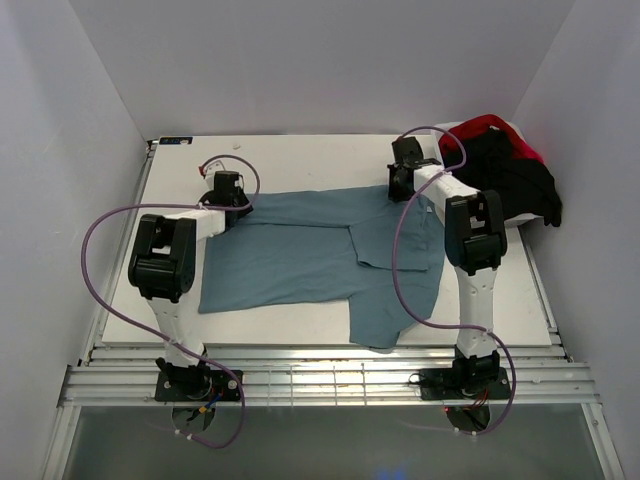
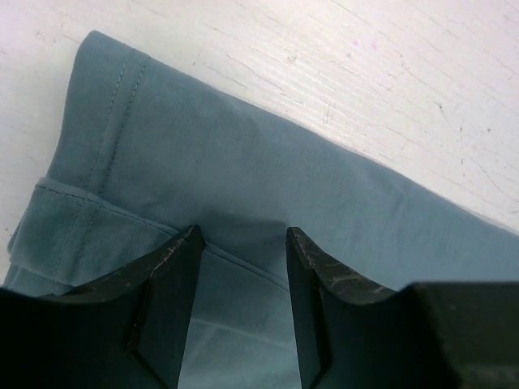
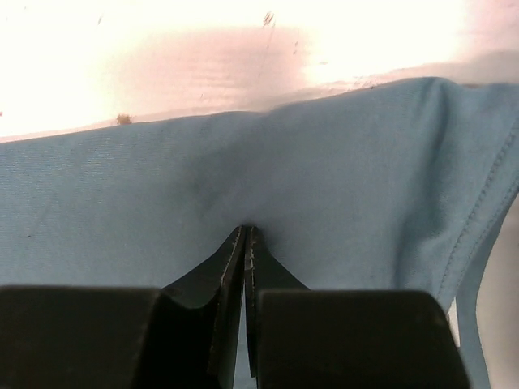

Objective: Fold and stack the t-shirts
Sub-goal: Fold the flattened tshirt in 1/3 of the way

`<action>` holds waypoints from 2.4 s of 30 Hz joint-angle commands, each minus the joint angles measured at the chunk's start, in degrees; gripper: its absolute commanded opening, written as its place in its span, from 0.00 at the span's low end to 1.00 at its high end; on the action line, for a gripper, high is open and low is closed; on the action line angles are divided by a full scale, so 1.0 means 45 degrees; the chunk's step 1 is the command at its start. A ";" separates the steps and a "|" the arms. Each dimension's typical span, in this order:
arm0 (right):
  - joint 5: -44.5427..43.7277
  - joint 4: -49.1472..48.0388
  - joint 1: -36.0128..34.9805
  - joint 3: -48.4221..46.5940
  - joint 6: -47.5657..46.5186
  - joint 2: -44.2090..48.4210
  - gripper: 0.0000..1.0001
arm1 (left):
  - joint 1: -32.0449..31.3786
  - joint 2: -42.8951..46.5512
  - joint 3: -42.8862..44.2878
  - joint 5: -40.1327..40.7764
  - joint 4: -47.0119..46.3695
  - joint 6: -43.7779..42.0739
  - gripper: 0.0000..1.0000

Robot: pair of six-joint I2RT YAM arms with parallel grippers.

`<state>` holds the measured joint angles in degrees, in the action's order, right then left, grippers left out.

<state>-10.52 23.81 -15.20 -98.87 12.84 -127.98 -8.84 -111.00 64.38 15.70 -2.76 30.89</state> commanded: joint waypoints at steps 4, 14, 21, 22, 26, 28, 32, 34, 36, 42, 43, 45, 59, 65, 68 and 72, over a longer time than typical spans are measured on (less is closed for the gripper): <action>0.0151 0.1113 0.0565 -0.1112 -0.0451 -0.1304 0.08 | 0.0070 0.0564 0.0166 0.1878 0.1530 0.0049 0.57; 0.0405 0.1231 0.0741 -0.1720 -0.0744 -0.1559 0.08 | 0.0168 0.3063 -0.0322 0.3755 0.2626 -0.0302 0.60; 0.0756 0.1173 0.0780 -0.1662 -0.0803 -0.1500 0.08 | 0.0422 0.3339 -0.0323 0.3389 0.2141 -0.0342 0.60; 0.0757 0.1192 0.0780 -0.1662 -0.0822 -0.1501 0.08 | 0.0402 0.3339 -0.0322 0.3211 0.1848 -0.0439 0.60; 0.0776 0.1173 0.0780 -0.1623 -0.0862 -0.1501 0.08 | 0.0402 0.2521 0.0398 0.2683 0.1745 -0.0674 0.59; 0.0834 0.1154 0.0780 -0.1623 -0.0881 -0.1501 0.11 | 0.0402 0.1914 0.0750 0.2546 0.2137 -0.0674 0.59; 0.0972 0.1017 0.0780 -0.1487 -0.0900 -0.1462 0.20 | 0.0402 0.1386 0.0558 0.2448 0.1983 -0.0713 0.59; 0.1010 0.0959 0.0780 -0.1447 -0.0959 -0.1442 0.20 | 0.0402 0.1230 0.0363 0.2234 0.1262 -0.1005 0.58; 0.1011 0.0939 0.0780 -0.1408 -0.0959 -0.1423 0.20 | 0.0422 0.1054 0.0361 0.2232 0.1180 -0.1045 0.57; 0.1049 0.0841 0.0780 -0.1232 -0.0979 -0.1364 0.20 | 0.0422 0.0702 0.0577 0.2447 0.1494 -0.0987 0.49; 0.1069 0.0822 0.0780 -0.1213 -0.0979 -0.1364 0.20 | 0.0402 0.0683 0.0576 0.2486 0.1493 -0.1064 0.49; 0.1128 0.0763 0.0780 -0.1115 -0.0998 -0.1364 0.20 | 0.0402 0.0546 0.0596 0.2565 0.1454 -0.1123 0.49; 0.1206 0.0626 0.0780 -0.0881 -0.0998 -0.1383 0.19 | 0.0402 -0.0157 0.0927 0.2916 0.2118 -0.1025 0.48; 0.1108 0.0607 0.0780 -0.0841 -0.0998 -0.1403 0.19 | 0.0422 0.0017 0.0792 0.2897 0.2216 -0.0889 0.10; 0.1167 0.0607 0.0780 -0.0841 -0.0979 -0.1403 0.19 | 0.0422 0.0232 0.0557 0.2897 0.2196 -0.0830 0.07; 0.1167 0.0665 0.0780 -0.0900 -0.0979 -0.1423 0.19 | 0.0402 0.0757 -0.0007 0.2702 0.2411 -0.0519 0.05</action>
<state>-4.49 24.49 -12.43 -105.14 9.17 -132.05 -7.22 -111.44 66.94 28.49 5.48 27.11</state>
